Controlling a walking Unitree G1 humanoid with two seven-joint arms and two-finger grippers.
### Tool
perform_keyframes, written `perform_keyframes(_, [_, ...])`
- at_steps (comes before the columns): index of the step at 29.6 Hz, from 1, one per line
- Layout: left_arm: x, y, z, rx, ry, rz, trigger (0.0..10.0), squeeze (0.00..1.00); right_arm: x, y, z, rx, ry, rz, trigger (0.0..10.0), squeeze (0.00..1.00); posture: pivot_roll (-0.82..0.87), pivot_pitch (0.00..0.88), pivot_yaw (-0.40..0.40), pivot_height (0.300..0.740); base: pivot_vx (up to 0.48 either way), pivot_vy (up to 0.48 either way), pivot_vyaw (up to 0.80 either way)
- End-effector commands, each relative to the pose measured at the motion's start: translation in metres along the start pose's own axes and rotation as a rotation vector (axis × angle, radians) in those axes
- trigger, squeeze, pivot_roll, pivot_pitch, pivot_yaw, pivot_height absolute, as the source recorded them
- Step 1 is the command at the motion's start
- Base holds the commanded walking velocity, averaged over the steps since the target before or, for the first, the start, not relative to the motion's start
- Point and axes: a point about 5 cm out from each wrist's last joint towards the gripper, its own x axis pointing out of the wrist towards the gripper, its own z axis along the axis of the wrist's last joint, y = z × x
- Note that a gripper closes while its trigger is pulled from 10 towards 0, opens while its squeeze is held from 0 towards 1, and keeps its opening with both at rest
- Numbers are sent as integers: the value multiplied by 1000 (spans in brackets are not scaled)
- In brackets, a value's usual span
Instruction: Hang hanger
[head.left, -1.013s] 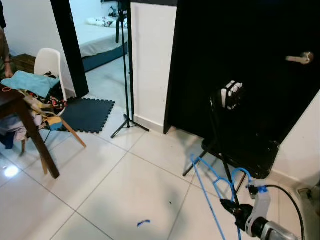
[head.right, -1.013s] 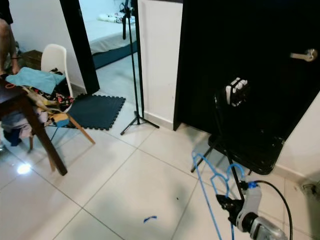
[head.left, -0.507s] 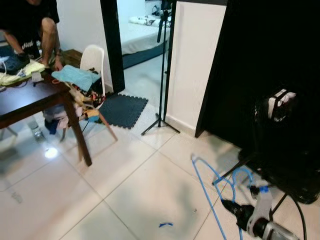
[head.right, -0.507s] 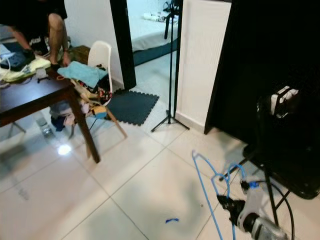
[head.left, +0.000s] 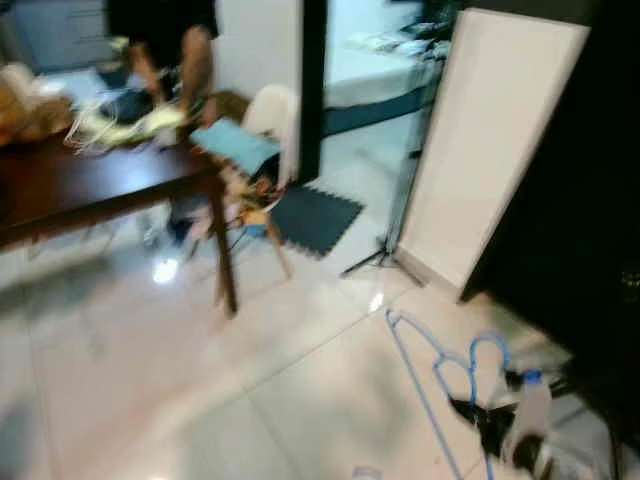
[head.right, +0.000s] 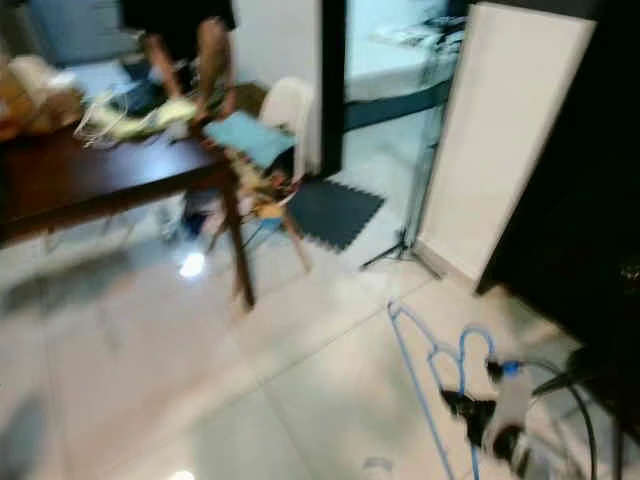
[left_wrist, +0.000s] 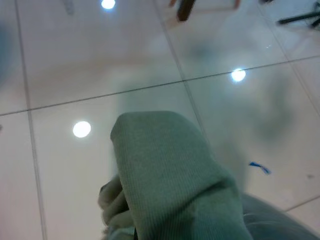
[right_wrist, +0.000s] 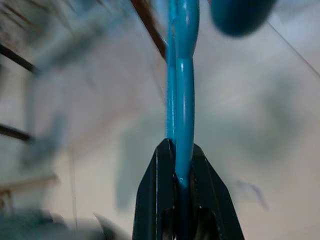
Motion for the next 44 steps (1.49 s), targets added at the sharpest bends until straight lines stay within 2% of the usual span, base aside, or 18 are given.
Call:
perform_keyframes(1, [5,-1,4,17,-9,-15,10000,0,-6,-6,6,-30,-18,-18,10000,0,44,0,-46,740,480,0,756])
perform_keyframes(3, [8,-1,6,23,-19,-7,10000,0,7,5,55,-138,-109,54,10000,0,44,0,-52,740,480,0,753])
perform_keyframes(4, [9,-1,7,25,-22,-7,10000,0,9,8,67,-161,-130,73,10000,0,44,0,-52,740,480,0,750])
perform_keyframes(8, [10,-2,9,28,-33,-7,10000,0,13,16,90,-215,-169,109,10000,0,43,0,-56,740,480,0,750])
perform_keyframes(10, [12,-4,15,73,-86,-23,10000,0,23,36,125,-278,-254,168,10000,0,53,0,-64,740,480,0,756])
perform_keyframes(13, [13,-4,18,86,-108,-28,10000,0,26,43,136,-296,-283,189,10000,0,55,0,-65,740,480,0,752])
perform_keyframes(15, [13,-5,28,134,-204,-18,10000,0,34,65,158,-325,-344,251,10000,0,67,0,-70,740,480,0,750])
perform_keyframes(16, [19,-8,51,161,-317,-6,10000,0,37,75,165,-329,-367,281,10000,0,69,0,-71,740,480,0,756])
perform_keyframes(17, [37,-15,117,186,-484,-2,10000,0,40,85,171,-328,-388,313,10000,0,71,0,-73,740,480,0,756])
perform_keyframes(19, [30,-36,228,213,-735,0,10000,0,42,98,177,-336,-407,358,10000,0,74,0,-78,740,480,0,744])
perform_keyframes(20, [22,-44,266,217,-838,-1,10000,0,43,103,180,-344,-415,375,10000,0,75,0,-80,740,480,0,744])
perform_keyframes(21, [22,-44,266,217,-838,-1,10000,0,43,103,180,-344,-415,375,10000,0,75,0,-80,740,480,0,744])
perform_keyframes(22, [14,-51,306,221,-963,-8,10000,0,43,110,187,-353,-434,390,10000,0,76,0,-81,740,480,0,712])
perform_keyframes(24, [12,-53,319,222,-1004,-15,10000,0,43,112,190,-353,-444,392,10000,0,76,0,-81,740,480,0,712])
perform_keyframes(29, [-1,-85,390,270,-1190,-197,10000,0,51,118,200,-352,-443,342,10000,0,80,0,-83,740,480,0,0])
perform_keyframes(31, [-5,-91,397,278,-1195,-219,10000,0,52,119,200,-357,-433,332,10000,0,80,0,-82,740,480,0,0])
perform_keyframes(32, [-12,-104,407,271,-1181,-297,10000,0,55,117,200,-318,-425,298,10000,0,79,0,-80,740,480,0,-800])
perform_keyframes(44, [-31,-142,415,233,-1138,-534,10000,0,55,111,194,-262,-393,283,10000,0,67,0,-83,740,480,0,-400])
